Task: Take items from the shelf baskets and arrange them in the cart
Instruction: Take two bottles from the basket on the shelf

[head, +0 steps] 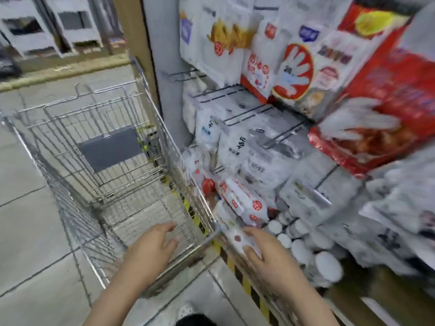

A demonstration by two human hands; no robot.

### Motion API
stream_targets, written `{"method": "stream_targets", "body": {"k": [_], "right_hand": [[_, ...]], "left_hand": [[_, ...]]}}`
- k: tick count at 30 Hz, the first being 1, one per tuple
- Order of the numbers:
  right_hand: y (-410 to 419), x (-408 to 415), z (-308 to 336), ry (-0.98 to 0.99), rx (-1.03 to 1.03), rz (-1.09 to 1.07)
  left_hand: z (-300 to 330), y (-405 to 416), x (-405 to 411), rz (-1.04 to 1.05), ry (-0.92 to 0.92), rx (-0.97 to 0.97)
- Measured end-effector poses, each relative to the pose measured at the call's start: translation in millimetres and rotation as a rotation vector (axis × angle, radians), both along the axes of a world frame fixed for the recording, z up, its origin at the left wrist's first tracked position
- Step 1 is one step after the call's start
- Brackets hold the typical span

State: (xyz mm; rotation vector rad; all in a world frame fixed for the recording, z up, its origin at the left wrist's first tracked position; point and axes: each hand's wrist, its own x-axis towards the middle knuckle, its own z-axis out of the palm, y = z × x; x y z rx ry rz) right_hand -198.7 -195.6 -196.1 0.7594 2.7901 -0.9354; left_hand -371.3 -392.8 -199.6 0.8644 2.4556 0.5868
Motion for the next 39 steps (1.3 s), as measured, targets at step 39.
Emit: {"method": "stream_targets", "body": {"k": [39], "right_hand": [[115.0, 459.1, 181.7, 0.493, 0.522, -0.820]], "left_hand": [[186.2, 310.5, 359.3, -0.883, 0.001, 0.759]]}}
